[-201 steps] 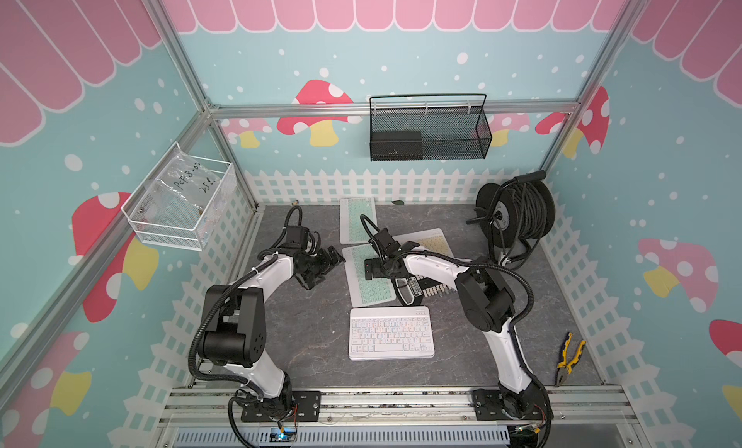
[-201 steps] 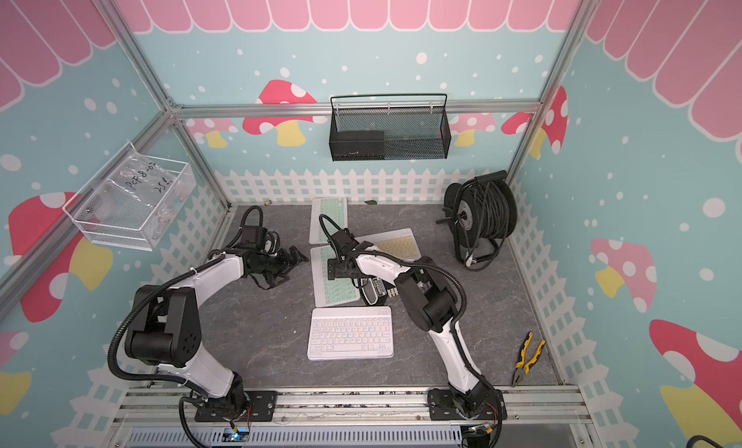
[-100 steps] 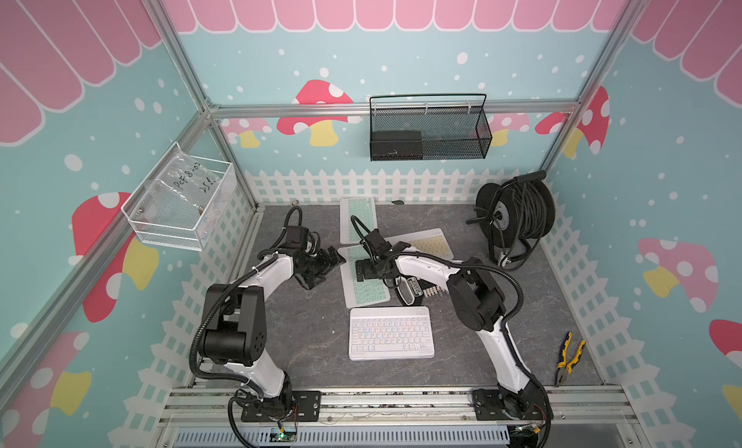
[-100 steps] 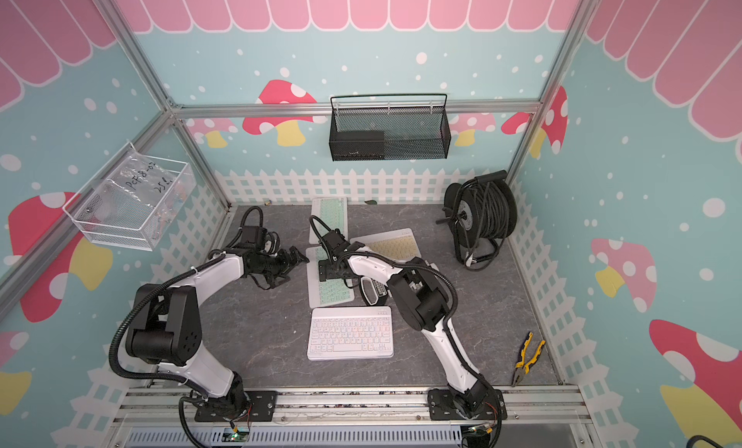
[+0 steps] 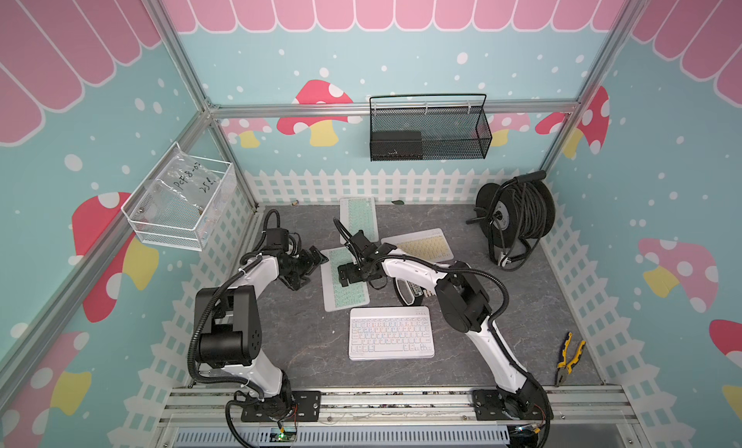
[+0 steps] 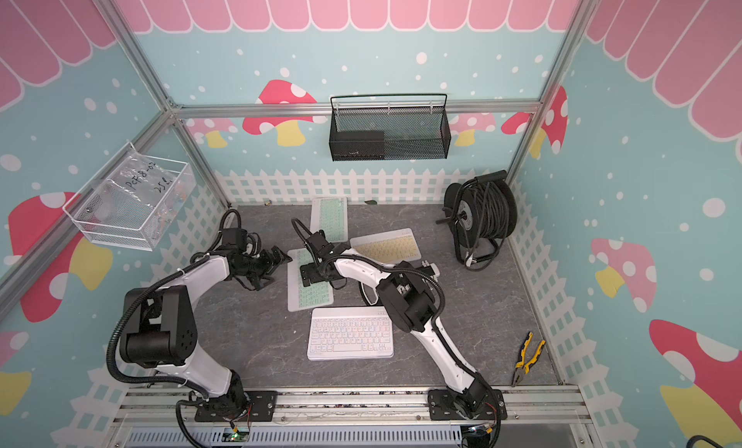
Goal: Stack the numeric keypads
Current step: Pick up the numeric keypad from the center of the board.
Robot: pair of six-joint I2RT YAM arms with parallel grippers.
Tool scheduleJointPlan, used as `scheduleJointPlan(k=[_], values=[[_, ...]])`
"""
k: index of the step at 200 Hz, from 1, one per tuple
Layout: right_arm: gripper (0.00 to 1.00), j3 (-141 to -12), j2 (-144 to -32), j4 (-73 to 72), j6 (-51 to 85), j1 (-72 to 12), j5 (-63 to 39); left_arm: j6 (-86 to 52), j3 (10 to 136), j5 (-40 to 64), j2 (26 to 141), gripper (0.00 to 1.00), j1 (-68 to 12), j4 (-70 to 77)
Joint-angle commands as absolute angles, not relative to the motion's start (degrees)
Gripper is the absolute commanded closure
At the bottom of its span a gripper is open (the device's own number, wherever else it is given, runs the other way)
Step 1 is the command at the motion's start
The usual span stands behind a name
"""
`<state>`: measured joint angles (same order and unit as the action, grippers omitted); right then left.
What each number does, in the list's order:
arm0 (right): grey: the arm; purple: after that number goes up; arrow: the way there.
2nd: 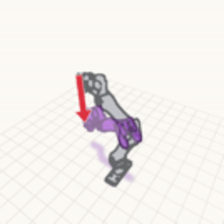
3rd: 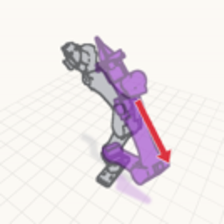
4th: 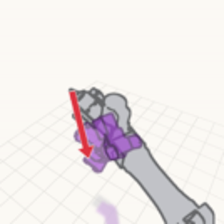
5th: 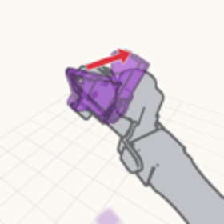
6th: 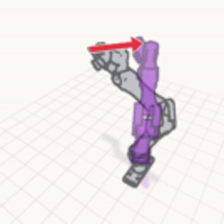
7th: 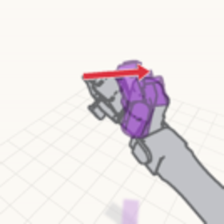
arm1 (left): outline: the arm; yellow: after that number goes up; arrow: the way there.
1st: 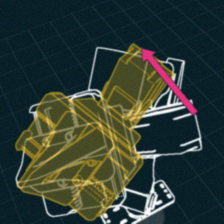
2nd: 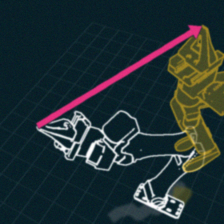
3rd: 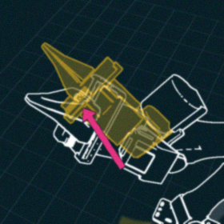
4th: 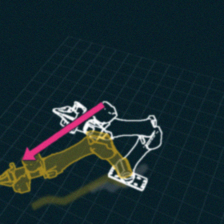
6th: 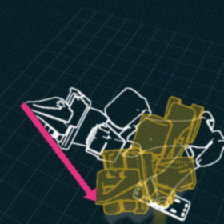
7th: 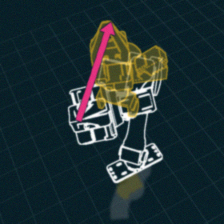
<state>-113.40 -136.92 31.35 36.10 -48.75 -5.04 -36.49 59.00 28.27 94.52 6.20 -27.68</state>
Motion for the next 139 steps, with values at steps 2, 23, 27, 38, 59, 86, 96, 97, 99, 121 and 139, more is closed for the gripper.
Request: scheduleJointPlan(k=[2, 23, 27, 38, 59, 86, 96, 97, 99, 121, 139], values=[[0.01, -116.22, -139.49, 33.40, 31.82, -50.89, -8.53, -34.29, 58.01, 27.69, 92.31, 0.00, 8.00, -29.48], [0.02, -117.18, -139.68, 33.80, 31.07, -51.91, -8.08, -33.80, 57.22, 27.59, 91.38, 0.00, 9.44, -30.16], [0.01, -117.08, -139.50, 34.07, 31.18, -51.92, -7.67, -33.69, 57.07, 27.66, 91.20, 0.00, 9.65, -30.33], [0.01, -116.29, -138.67, 34.45, 31.28, -52.01, -6.69, -33.19, 56.67, 27.34, 90.65, 0.00, 10.11, -30.79], [0.01, -113.50, -136.51, 34.44, 31.53, -52.01, -5.74, -33.03, 55.66, 26.65, 89.54, 0.00, 10.38, -31.46], [0.01, -109.09, -133.92, 34.45, 32.16, -52.37, -5.44, -33.90, 54.45, 26.42, 88.36, 0.00, 10.48, -31.61], [0.01, -107.98, -133.42, 34.54, 31.96, -52.72, -5.99, -34.23, 54.25, 26.03, 88.01, 0.00, 10.52, -32.02], [0.01, -107.91, -133.37, 34.50, 31.89, -52.73, -6.03, -34.25, 54.24, 25.98, 87.95, 0.00, 10.53, -32.09], [0.02, -107.79, -133.32, 34.49, 31.79, -52.91, -6.19, -34.27, 54.23, 25.90, 87.91, 0.00, 10.54, -32.22], [0.01, -107.76, -133.84, 34.86, 30.62, -54.52, -6.80, -35.04, 53.83, 23.59, 86.71, 0.00, 10.53, -33.70], [0.01, -108.79, -135.11, 35.13, 29.86, -55.83, -8.04, -37.26, 52.24, 22.06, 85.17, 0.00, 10.50, -33.69]])
